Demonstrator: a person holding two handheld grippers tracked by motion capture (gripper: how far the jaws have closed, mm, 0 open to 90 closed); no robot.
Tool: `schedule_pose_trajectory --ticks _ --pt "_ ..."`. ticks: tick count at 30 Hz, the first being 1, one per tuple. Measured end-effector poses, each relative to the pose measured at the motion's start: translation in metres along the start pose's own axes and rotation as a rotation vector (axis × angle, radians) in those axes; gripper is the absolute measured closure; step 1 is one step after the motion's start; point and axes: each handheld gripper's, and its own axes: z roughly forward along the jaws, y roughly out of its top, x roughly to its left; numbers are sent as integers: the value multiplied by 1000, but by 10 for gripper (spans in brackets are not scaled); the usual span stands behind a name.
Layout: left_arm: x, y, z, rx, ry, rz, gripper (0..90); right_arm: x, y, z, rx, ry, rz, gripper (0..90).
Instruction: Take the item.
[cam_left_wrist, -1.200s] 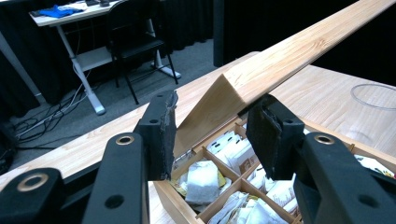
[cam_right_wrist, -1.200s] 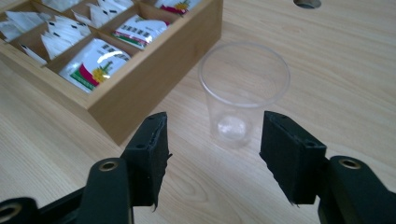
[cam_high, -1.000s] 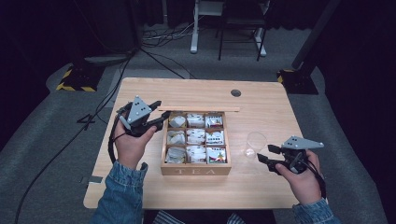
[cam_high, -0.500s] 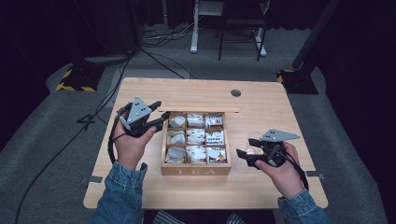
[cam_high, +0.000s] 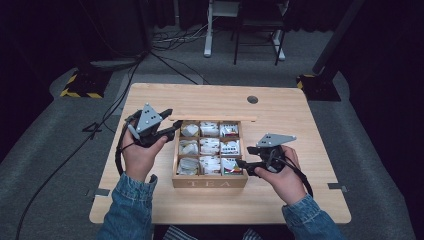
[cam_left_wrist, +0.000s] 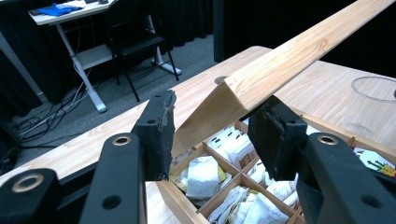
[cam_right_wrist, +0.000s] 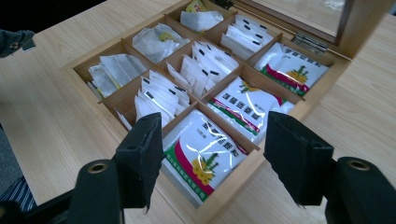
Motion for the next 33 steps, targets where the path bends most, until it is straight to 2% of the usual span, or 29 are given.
schedule_pose_trajectory --ticks 7,22,33 --pt "2 0 -1 5 5 -22 500 7 12 14 -4 21 -30 393" --pt "2 0 -1 5 5 -12 503 25 28 43 6 63 -69 395" --pt "2 0 -1 7 1 -7 503 44 41 71 5 99 -110 399"
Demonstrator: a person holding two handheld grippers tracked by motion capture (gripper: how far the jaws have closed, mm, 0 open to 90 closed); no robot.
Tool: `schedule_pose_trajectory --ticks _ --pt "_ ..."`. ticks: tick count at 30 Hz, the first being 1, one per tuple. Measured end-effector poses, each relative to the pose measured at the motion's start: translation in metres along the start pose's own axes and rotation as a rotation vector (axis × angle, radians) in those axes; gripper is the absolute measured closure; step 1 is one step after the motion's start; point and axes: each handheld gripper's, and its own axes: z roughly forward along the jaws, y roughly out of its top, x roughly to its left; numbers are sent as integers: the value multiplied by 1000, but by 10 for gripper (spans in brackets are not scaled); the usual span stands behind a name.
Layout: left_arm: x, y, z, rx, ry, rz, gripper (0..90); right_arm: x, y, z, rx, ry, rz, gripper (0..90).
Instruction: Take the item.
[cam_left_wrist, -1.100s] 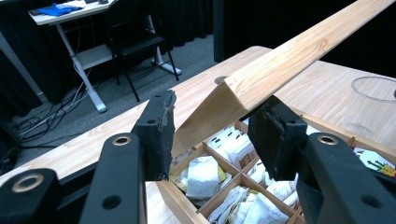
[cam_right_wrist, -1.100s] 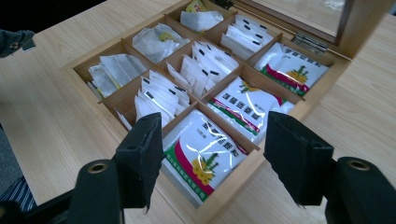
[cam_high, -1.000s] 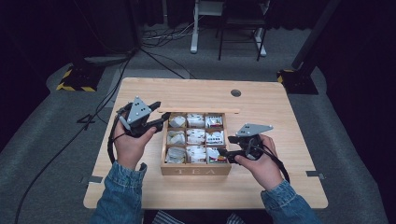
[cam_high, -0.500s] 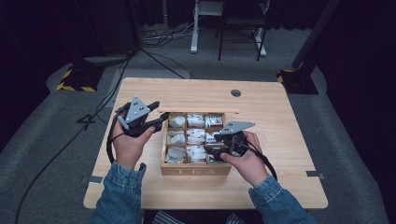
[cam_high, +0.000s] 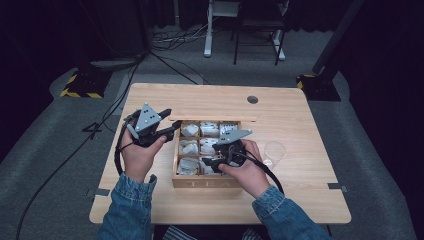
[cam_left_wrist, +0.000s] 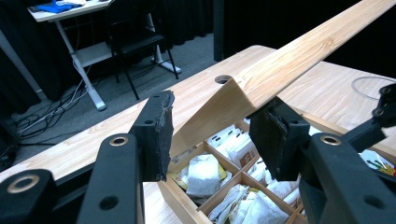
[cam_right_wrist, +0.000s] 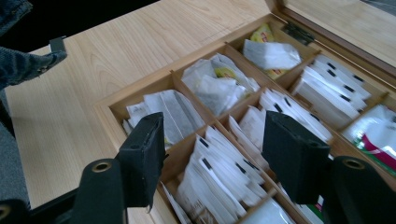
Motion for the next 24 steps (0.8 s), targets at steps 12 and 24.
schedule_pose_trajectory --ticks 12,24 --pt "-1 0 1 2 0 6 503 14 4 30 6 68 -18 444" --pt "-1 0 1 1 -1 7 502 25 4 59 62 116 -68 536"
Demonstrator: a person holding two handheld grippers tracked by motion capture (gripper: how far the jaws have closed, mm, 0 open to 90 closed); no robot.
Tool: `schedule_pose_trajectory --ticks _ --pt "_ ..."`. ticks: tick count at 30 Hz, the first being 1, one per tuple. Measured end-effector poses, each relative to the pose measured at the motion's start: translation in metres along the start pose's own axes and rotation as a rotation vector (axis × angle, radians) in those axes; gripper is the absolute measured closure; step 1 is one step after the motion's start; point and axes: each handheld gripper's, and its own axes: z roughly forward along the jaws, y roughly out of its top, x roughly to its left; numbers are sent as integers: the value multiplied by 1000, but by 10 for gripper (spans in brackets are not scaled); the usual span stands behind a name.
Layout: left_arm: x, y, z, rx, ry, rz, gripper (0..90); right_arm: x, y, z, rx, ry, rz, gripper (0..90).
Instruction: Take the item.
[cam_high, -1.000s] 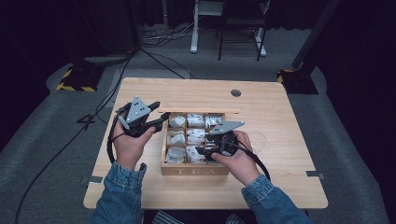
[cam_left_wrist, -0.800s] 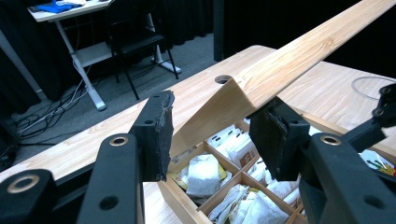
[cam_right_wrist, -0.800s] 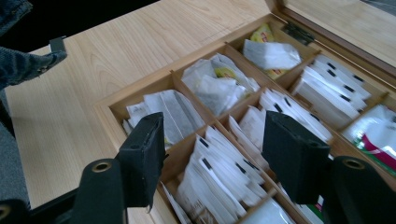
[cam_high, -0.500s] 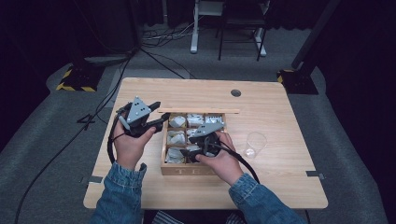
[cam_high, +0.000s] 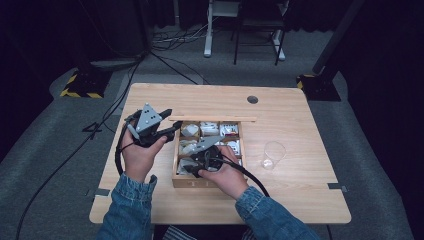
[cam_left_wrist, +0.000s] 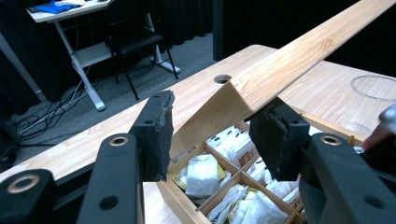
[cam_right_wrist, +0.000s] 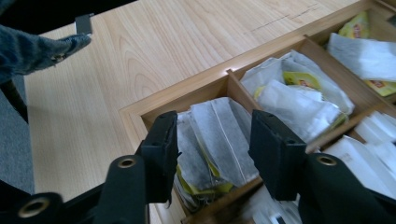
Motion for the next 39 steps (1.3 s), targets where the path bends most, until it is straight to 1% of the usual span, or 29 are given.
schedule_pose_trajectory --ticks 7,11,13,17,20,22,25,26,32,39 --pt "0 0 0 0 -3 -2 503 0 0 11 16 -7 -9 515" --pt "0 0 0 -1 -2 -2 502 0 0 15 23 -9 -7 518" --pt "0 0 0 0 -3 -2 503 0 -1 17 27 -9 -18 528" --pt "0 0 0 0 -6 -4 502 0 -1 20 39 -29 -28 585" --pt "-1 0 1 -1 -6 -2 502 0 -1 20 38 -39 -46 673" --pt "-1 0 1 -1 -7 -3 503 0 0 19 36 -31 -49 742" --pt "-1 0 1 -1 -7 -3 502 1 1 17 33 -30 -62 814" --pt "-1 0 1 -1 -7 -3 502 1 1 17 28 -32 -71 828" --pt "-1 0 1 -1 -8 -2 503 3 2 11 12 -48 -81 890" --pt "-1 0 1 -1 -8 -2 502 4 4 2 -22 -61 -86 900"
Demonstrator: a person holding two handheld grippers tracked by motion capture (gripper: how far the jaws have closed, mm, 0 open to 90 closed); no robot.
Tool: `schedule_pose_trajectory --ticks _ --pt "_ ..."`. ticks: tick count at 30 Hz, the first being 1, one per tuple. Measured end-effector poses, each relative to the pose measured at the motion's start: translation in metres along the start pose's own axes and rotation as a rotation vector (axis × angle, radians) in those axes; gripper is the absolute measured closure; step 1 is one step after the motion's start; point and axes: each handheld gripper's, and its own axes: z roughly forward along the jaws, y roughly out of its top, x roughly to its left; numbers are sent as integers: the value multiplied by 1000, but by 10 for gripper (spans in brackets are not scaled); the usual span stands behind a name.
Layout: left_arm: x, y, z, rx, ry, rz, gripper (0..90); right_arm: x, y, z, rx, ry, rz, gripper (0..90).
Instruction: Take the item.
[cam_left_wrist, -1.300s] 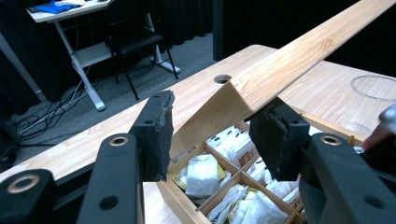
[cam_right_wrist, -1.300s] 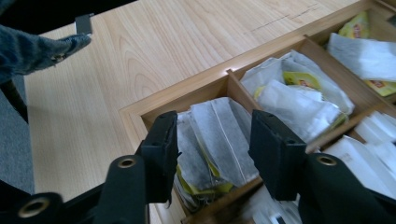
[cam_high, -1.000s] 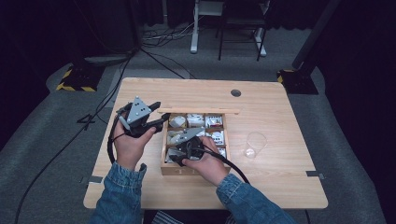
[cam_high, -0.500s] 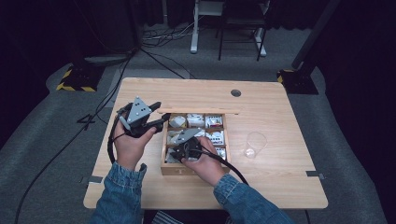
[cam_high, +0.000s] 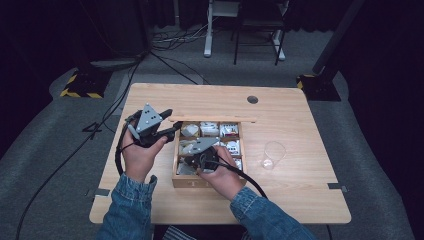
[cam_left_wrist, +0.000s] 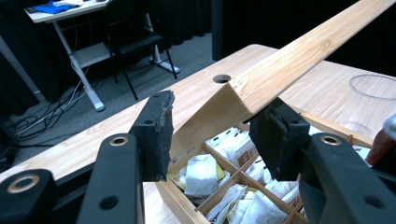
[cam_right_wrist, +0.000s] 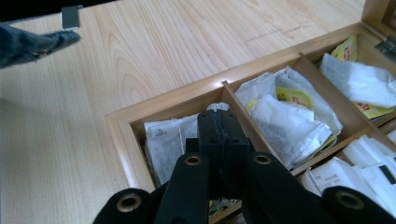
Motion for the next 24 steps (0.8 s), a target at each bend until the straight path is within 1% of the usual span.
schedule_pose_trajectory --ticks 11,20,24 --pt "0 0 0 1 2 1 502 -2 2 -22 -63 -20 6 900" --pt "0 0 0 0 0 0 502 -5 3 -38 -98 -24 13 900" --pt "0 0 0 2 0 2 503 -6 2 -46 -100 -25 15 900"
